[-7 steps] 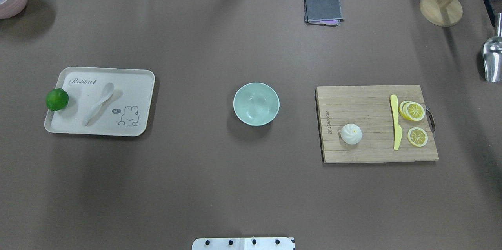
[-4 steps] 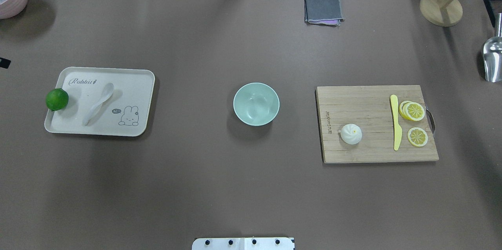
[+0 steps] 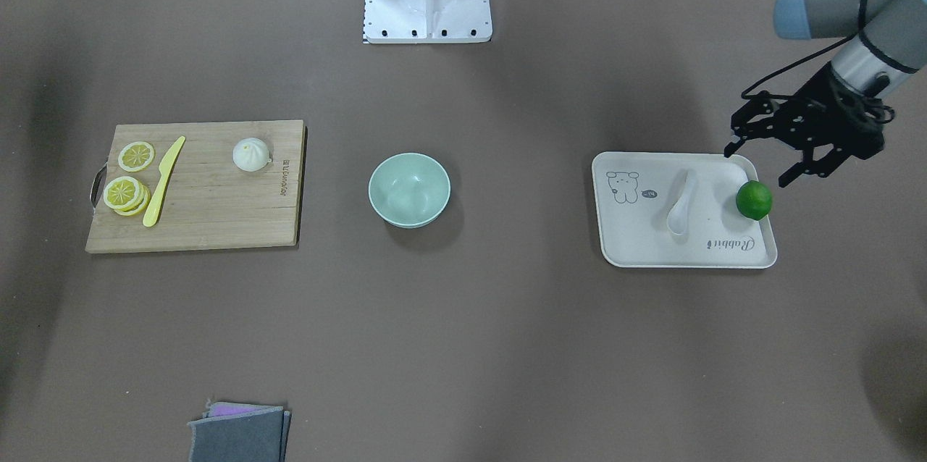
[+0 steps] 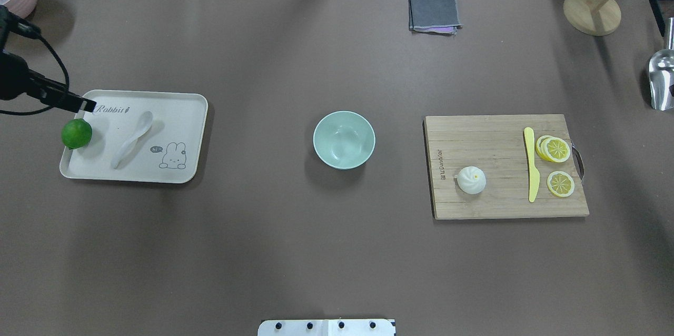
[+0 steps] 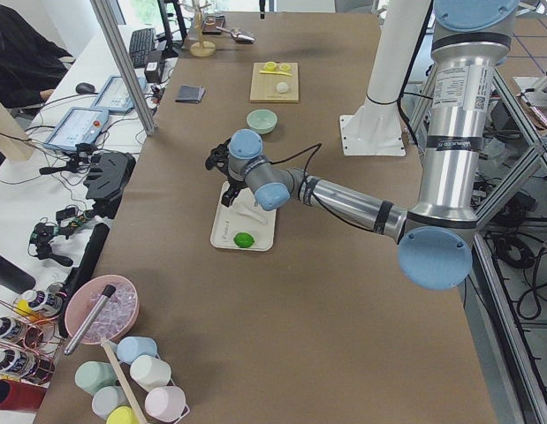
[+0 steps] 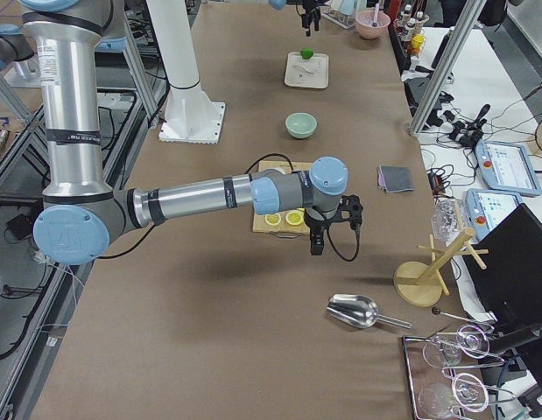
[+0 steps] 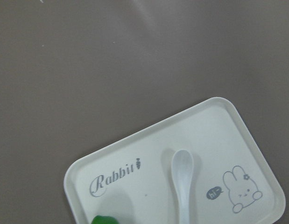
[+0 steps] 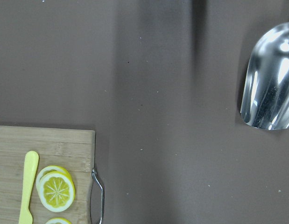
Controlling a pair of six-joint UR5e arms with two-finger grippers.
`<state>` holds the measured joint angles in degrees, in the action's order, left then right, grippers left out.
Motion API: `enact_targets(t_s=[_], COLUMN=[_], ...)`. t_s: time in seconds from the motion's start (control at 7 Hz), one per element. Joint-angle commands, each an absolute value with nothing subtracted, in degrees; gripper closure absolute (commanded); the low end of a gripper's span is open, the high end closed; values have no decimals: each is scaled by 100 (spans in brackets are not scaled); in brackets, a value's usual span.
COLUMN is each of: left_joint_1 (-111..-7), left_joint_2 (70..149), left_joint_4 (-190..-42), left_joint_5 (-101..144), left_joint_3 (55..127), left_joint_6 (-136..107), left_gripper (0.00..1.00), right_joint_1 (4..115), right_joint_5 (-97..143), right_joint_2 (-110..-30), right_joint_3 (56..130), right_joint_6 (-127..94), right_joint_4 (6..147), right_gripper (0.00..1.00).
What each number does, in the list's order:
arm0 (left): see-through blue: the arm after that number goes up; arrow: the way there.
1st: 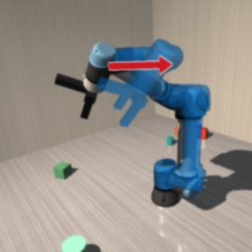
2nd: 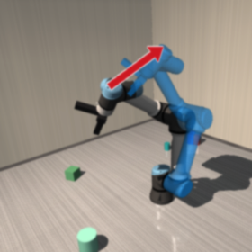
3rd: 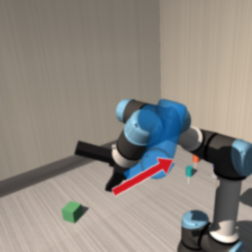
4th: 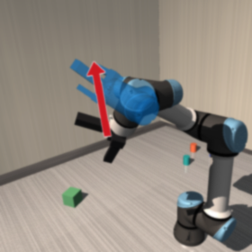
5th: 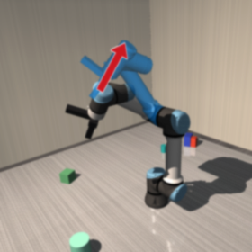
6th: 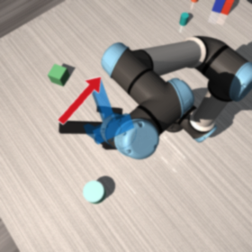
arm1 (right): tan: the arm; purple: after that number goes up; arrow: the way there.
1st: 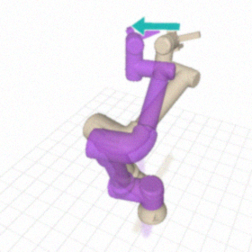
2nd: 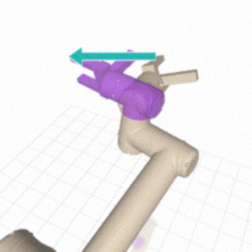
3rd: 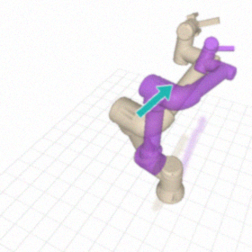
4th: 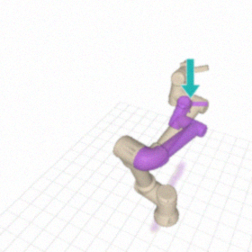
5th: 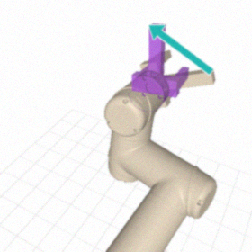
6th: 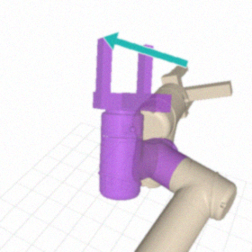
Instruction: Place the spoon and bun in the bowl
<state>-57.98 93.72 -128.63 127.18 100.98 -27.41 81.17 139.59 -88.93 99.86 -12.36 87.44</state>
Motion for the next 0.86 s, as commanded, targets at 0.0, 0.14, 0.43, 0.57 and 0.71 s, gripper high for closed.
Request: enact_targets(t_s=[0.0, 0.14, 0.43, 0.57, 0.71], left_joint_1=[-4881, -4826, -4808, -4808, -4799], left_joint_2=[9517, 9527, 9527, 9527, 9527], left_joint_4=[-13122, -13122, -13122, -13122, -13122], left_joint_5=[11677, 11559, 11549, 11549, 11558], left_joint_3=[9792, 9669, 9581, 9502, 9431], left_joint_6=[-2892, -2874, -2883, -2874, -2865], left_gripper=[2, 3, 19, 25, 25], right_joint_1=[8060, 8033, 7972, 7963, 7928], right_joint_5=[14001, 14010, 14010, 14010, 14010], right_joint_2=[-8886, -8886, -8851, -8842, -8842], right_joint_3=[9932, 9923, 9932, 9932, 9932], right_joint_6=[-1239, -1239, -1239, -1239, -1239], right_joint_4=[8290, 8158, 8147, 8147, 8147], right_gripper=[0, 0, 0, 0, 0])
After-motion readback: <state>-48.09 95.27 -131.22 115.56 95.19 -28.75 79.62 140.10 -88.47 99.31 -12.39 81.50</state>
